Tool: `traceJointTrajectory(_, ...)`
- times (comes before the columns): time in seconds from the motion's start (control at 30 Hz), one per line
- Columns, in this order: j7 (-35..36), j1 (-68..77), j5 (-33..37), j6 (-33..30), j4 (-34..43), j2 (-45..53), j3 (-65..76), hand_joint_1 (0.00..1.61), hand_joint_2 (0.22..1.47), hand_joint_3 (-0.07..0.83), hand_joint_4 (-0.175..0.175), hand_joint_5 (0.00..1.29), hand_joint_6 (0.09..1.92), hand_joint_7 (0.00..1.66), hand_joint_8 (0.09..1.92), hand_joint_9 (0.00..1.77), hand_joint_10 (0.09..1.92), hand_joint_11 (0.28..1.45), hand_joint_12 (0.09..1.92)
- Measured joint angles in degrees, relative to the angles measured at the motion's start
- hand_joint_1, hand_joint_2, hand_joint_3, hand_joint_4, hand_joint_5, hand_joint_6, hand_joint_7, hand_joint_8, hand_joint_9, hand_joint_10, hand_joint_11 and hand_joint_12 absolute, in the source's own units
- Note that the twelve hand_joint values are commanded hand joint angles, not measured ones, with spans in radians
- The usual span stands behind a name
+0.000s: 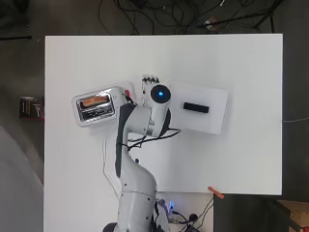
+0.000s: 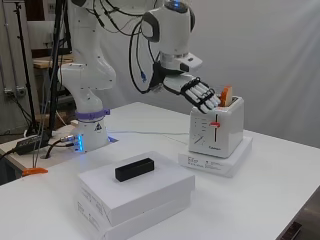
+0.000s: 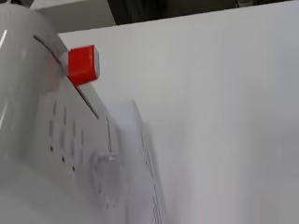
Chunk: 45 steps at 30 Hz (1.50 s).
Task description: Teleoperate dual arm-hand system to toast a bread
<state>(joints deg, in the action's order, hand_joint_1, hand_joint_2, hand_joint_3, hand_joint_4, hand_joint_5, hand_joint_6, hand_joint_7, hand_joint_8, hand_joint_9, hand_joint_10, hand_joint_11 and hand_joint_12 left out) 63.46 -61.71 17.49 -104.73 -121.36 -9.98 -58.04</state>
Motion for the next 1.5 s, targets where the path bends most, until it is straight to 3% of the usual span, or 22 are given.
traceJointTrajectory(0.1,-0.3,1.1,-2.1,-2.5,-2.9,3.4,1.1,0.00,1.04,0.003,-0.094,0.21,0.09,0.26,0.09,0.37,0.09,0.40,0.09)
traceJointTrajectory(0.17,-1.0,1.7,-3.8,-3.7,-3.6,5.4,1.7,0.00,1.03,0.001,-0.109,0.21,0.09,0.32,0.09,0.69,0.09,0.56,0.09)
traceJointTrajectory(0.27,-3.1,3.3,-5.6,-4.8,-3.7,8.7,2.7,0.00,1.04,0.000,-0.118,0.20,0.09,0.38,0.09,1.03,0.09,0.76,0.09)
traceJointTrajectory(0.3,-4.0,4.1,-6.4,-5.3,-3.5,9.8,3.1,0.00,1.05,-0.001,-0.118,0.20,0.09,0.43,0.09,1.10,0.13,0.76,0.31)
traceJointTrajectory(0.37,-6.0,6.3,-8.6,-5.7,-2.8,12.3,4.2,0.00,1.07,0.002,-0.099,0.30,0.09,0.57,0.09,1.10,0.53,0.64,0.99)
traceJointTrajectory(0.4,-7.0,7.6,-9.6,-6.0,-2.3,13.7,4.8,0.00,1.07,0.001,-0.091,0.34,0.09,0.61,0.09,1.06,0.73,0.60,1.21)
traceJointTrajectory(0.47,-9.1,10.5,-11.5,-6.4,-1.2,16.5,6.2,0.00,1.08,0.000,-0.085,0.38,0.09,0.66,0.09,1.00,0.94,0.56,1.42)
traceJointTrajectory(0.5,-10.2,11.6,-12.5,-6.7,-0.7,17.5,6.8,0.02,1.08,0.001,-0.075,0.43,0.09,0.88,0.11,1.05,1.26,0.65,1.61)
traceJointTrajectory(0.53,-11.0,12.2,-13.2,-6.9,-0.2,18.1,7.5,0.03,1.08,0.001,-0.066,0.48,0.09,1.02,0.30,1.10,1.55,0.75,1.75)
traceJointTrajectory(0.6,-11.6,12.4,-14.1,-6.9,0.7,18.3,8.5,0.05,1.07,0.001,-0.057,0.52,0.09,1.06,0.76,1.15,1.83,0.87,1.88)
traceJointTrajectory(0.7,-12.4,14.1,-16.1,-6.9,2.4,20.2,10.8,0.08,1.07,0.001,-0.066,0.48,0.09,0.94,1.59,1.18,1.91,0.95,1.92)
traceJointTrajectory(0.73,-12.5,15.4,-16.7,-6.9,2.9,21.5,11.6,0.09,1.08,0.001,-0.074,0.45,0.09,0.94,1.76,1.20,1.92,0.97,1.92)
traceJointTrajectory(0.8,-13.0,18.8,-17.9,-6.8,4.1,24.6,13.2,0.10,1.08,0.001,-0.085,0.42,0.09,0.97,1.90,1.27,1.92,1.04,1.92)
traceJointTrajectory(1.03,-15.1,26.7,-21.2,-6.9,7.7,31.8,19.2,0.16,1.10,0.004,-0.105,0.38,0.09,1.04,1.92,1.38,1.92,1.16,1.92)
traceJointTrajectory(1.17,-15.5,27.4,-20.9,-6.7,6.7,32.8,21.3,0.20,1.13,0.005,-0.086,0.44,0.09,0.99,1.92,1.29,1.92,1.07,1.92)
traceJointTrajectory(1.33,-17.4,28.6,-20.9,-6.0,6.0,34.1,23.1,0.20,1.16,0.006,-0.048,0.53,0.09,1.02,1.92,1.28,1.92,1.05,1.92)
traceJointTrajectory(1.4,-17.6,28.7,-20.7,-6.4,5.8,34.0,23.2,0.15,1.19,0.011,-0.049,0.50,0.09,1.02,1.92,1.26,1.92,1.03,1.92)
traceJointTrajectory(1.5,-18.2,29.2,-20.2,-7.8,5.0,32.0,23.1,0.03,1.23,0.008,-0.059,0.40,0.09,0.86,1.92,1.10,1.92,0.85,1.92)
